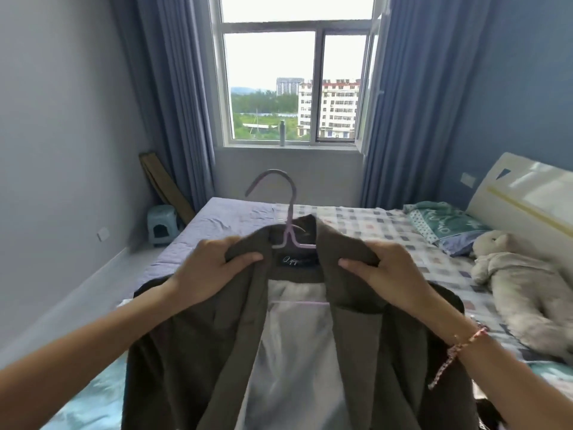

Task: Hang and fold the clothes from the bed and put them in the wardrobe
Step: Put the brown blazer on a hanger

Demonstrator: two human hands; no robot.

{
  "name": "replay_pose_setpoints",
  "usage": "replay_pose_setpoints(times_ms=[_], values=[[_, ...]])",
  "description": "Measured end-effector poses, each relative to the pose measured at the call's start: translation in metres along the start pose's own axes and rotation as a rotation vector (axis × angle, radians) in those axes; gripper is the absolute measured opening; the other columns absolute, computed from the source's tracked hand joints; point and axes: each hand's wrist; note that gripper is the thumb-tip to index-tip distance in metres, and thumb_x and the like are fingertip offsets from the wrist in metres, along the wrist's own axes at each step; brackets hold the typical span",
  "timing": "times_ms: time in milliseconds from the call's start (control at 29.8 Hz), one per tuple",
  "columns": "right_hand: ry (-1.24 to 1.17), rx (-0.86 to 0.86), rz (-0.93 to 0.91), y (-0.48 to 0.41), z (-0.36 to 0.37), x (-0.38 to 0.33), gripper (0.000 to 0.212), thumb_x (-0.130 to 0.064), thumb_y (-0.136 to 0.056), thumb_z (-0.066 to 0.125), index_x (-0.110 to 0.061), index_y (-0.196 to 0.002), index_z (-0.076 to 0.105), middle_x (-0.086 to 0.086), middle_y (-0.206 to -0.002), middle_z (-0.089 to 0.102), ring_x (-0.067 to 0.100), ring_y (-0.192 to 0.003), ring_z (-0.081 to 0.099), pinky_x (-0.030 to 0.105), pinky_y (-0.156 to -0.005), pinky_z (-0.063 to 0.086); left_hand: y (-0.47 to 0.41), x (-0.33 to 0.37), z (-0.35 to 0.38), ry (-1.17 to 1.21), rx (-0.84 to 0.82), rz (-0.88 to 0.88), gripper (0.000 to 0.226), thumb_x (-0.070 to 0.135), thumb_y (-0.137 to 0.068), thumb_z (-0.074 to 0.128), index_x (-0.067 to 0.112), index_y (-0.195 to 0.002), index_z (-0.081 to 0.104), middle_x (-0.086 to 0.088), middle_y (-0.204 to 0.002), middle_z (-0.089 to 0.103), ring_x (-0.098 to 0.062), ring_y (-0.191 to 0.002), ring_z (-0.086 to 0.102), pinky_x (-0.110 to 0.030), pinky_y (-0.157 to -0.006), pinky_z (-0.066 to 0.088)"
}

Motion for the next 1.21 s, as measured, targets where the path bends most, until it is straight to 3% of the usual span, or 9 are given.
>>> replay_pose_setpoints(times_ms=[101,235,369,504,638,739,873,1074,1209], values=[[-0.046,0.103,0.088,0.004,-0.042,-0.01,0.017,-0.022,-0.08,0.072,-0.014,-0.095,0.07,0.0,-0.083,0.066,0.018,-0.076,0.062,0.02,-0.062,0.044,0.006,-0.005,-0.039,-0.155,0.04,-0.065,0.062,0.075,-0.074,0.049,0.016,-0.079,0.068,0.006,-0.076,0.065,-0.011,-0.069,0.058,-0.03,-0.066,0.042],[-0.088,0.023,0.09,0.016,-0.069,-0.019,0.007,-0.019,-0.079,0.073,-0.015,-0.084,0.069,-0.001,-0.078,0.07,0.014,-0.071,0.064,0.023,-0.063,0.048,0.021,0.009,-0.065,-0.179,-0.072,-0.082,0.086,0.091,-0.065,0.023,0.017,-0.071,0.067,0.007,-0.067,0.065,-0.007,-0.063,0.059,-0.022,-0.059,0.044],[-0.19,-0.193,0.169,0.026,-0.091,-0.029,0.004,-0.024,-0.081,0.07,-0.02,-0.081,0.071,-0.002,-0.074,0.073,0.016,-0.069,0.07,0.029,-0.066,0.056,0.03,0.045,-0.084,-0.17,-0.11,-0.116,0.055,0.075,-0.076,0.035,0.028,-0.054,0.055,0.019,-0.053,0.058,-0.003,-0.058,0.058,-0.014,-0.056,0.042],[-0.15,-0.439,0.325,0.029,-0.125,-0.047,0.039,-0.046,-0.066,0.071,-0.014,-0.09,0.072,0.002,-0.082,0.074,0.019,-0.075,0.071,0.033,-0.07,0.057,0.032,0.085,-0.115,-0.059,-0.346,-0.281,0.048,0.06,-0.077,0.051,0.02,-0.054,0.064,0.015,-0.049,0.061,-0.002,-0.048,0.057,-0.011,-0.049,0.04],[-0.006,-0.699,0.457,0.016,-0.153,-0.069,0.046,-0.048,-0.064,0.07,-0.011,-0.091,0.071,0.004,-0.087,0.074,0.016,-0.078,0.069,0.029,-0.069,0.056,0.023,0.096,-0.152,0.129,-0.701,-0.554,0.098,0.089,-0.026,0.063,0.006,-0.077,0.077,-0.01,-0.074,0.073,-0.016,-0.067,0.067,-0.027,-0.065,0.055],[0.01,-0.787,0.492,-0.013,-0.16,-0.074,0.035,-0.041,-0.075,0.069,-0.009,-0.088,0.069,0.004,-0.084,0.073,0.013,-0.074,0.068,0.024,-0.066,0.056,-0.008,0.084,-0.161,0.106,-0.829,-0.687,0.104,0.086,-0.02,0.068,0.007,-0.087,0.077,-0.013,-0.088,0.073,-0.026,-0.085,0.069,-0.04,-0.088,0.053],[0.308,-0.735,0.451,-0.077,-0.099,-0.026,0.031,-0.047,-0.085,0.06,-0.017,-0.082,0.067,-0.007,-0.078,0.066,0.004,-0.066,0.057,0.012,-0.055,0.043,-0.065,0.016,-0.089,-0.171,-0.726,-0.694,0.069,0.079,-0.06,0.054,0.016,-0.077,0.077,0.001,-0.082,0.074,-0.012,-0.077,0.068,-0.024,-0.08,0.053],[0.606,-0.318,0.349,-0.104,0.1,0.149,0.035,-0.035,-0.092,0.054,-0.014,-0.12,0.055,0.01,-0.125,0.054,0.026,-0.11,0.051,0.031,-0.089,0.042,-0.05,-0.143,0.118,-0.371,-0.218,-0.656,0.033,0.04,-0.095,0.046,0.01,-0.104,0.057,-0.012,-0.115,0.059,-0.03,-0.109,0.053,-0.035,-0.086,0.04],[0.384,-0.51,0.417,-0.022,0.231,0.226,0.031,-0.014,-0.09,0.049,-0.01,-0.12,0.057,0.013,-0.12,0.058,0.03,-0.113,0.053,0.033,-0.09,0.042,0.043,-0.2,0.246,-0.297,-0.484,-0.813,0.034,0.031,-0.097,0.041,0.007,-0.117,0.052,-0.015,-0.128,0.053,-0.03,-0.119,0.048,-0.038,-0.096,0.041]])
Point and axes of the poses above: each hand's wrist, its own y-axis away from the middle knuckle, its own z-axis out of the palm, x = y × z
